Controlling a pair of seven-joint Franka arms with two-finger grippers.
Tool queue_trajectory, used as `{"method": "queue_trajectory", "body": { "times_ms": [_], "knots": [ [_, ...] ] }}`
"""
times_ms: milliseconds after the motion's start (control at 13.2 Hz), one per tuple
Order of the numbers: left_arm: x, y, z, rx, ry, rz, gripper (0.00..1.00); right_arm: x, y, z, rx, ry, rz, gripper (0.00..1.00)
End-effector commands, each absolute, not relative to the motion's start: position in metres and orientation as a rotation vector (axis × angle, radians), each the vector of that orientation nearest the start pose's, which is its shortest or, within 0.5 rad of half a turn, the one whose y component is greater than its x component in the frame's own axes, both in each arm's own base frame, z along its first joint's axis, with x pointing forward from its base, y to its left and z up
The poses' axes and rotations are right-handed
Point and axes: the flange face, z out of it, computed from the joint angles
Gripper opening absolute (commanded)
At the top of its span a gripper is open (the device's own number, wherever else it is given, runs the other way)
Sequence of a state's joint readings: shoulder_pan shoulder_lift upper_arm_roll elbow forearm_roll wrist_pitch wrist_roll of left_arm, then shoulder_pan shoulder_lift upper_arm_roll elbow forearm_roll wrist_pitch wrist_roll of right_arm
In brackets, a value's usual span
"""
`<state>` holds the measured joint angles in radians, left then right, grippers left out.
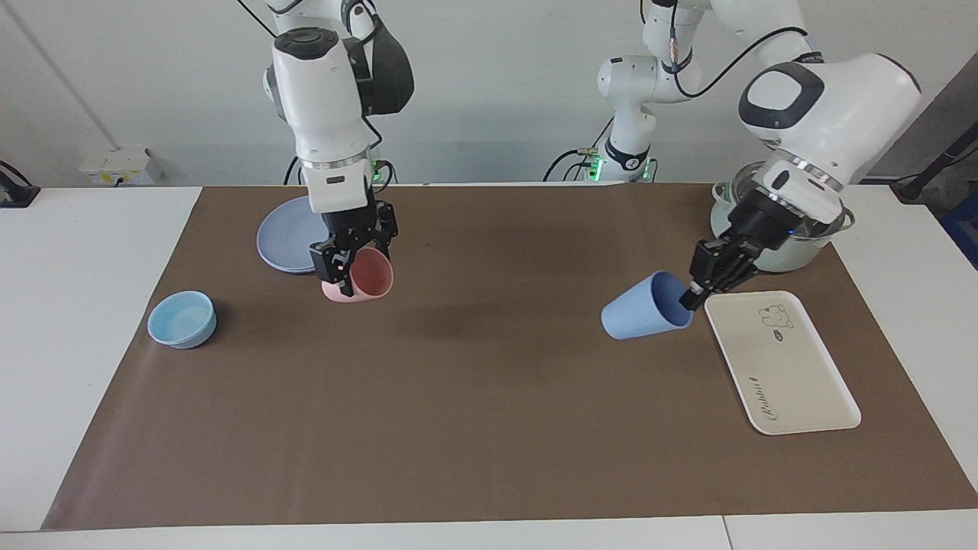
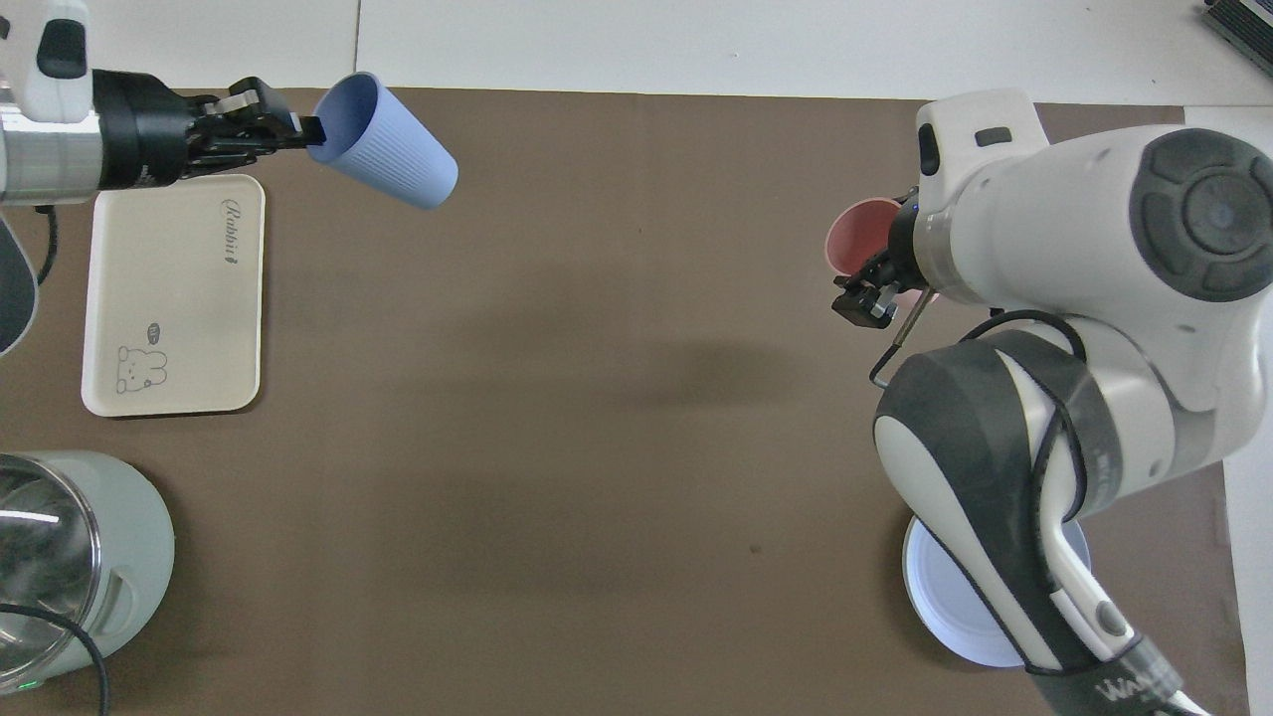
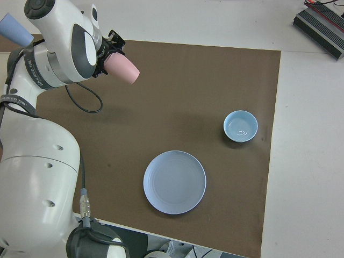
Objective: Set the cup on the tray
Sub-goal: 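Carry the blue cup to the tray while the right gripper withdraws, then lower the blue cup onto the tray and open the left gripper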
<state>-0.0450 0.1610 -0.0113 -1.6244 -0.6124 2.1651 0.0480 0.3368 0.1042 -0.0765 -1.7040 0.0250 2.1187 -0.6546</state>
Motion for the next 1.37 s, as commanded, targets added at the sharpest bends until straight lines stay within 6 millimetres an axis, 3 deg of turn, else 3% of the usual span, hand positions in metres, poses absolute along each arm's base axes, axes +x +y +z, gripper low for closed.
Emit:
{"method": "queue_trajectory", "body": {
  "times_ms": [0,228,456,759,911,1063,1139,1215,1291],
  "knots": [
    [0.622,0.028,0.553,2.619,0.045,0.607,0.00,0.619,0.114,0.545,-2.767,-1.197,-0.660,0.00],
    [0.608,0.112,0.523,2.725,-0.024,0.831,0.00,0.643,0.036,0.506,-2.585,-0.995,-0.867,0.00],
    [0.600,0.155,0.466,2.827,-0.087,0.891,0.00,0.655,-0.011,0.462,-2.441,-0.825,-1.022,0.00],
    [0.600,0.171,0.399,2.922,-0.025,0.933,0.00,0.632,-0.062,0.401,-2.345,-0.692,-1.148,0.00],
    [0.605,0.174,0.366,2.944,-0.003,0.897,0.00,0.623,-0.064,0.380,-2.313,-0.670,-1.197,0.00],
    [0.608,0.176,0.364,2.934,0.019,0.888,0.00,0.624,-0.073,0.355,-2.304,-0.675,-1.238,0.00],
    [0.611,0.176,0.368,2.923,0.035,0.900,0.22,0.624,-0.072,0.343,-2.288,-0.684,-1.263,0.00],
    [0.614,0.179,0.371,2.917,0.051,0.911,0.57,0.624,-0.076,0.327,-2.283,-0.744,-1.290,0.00],
    [0.617,0.180,0.375,2.912,0.055,0.922,1.00,0.623,-0.082,0.322,-2.272,-0.788,-1.324,0.00]
  ]
}}
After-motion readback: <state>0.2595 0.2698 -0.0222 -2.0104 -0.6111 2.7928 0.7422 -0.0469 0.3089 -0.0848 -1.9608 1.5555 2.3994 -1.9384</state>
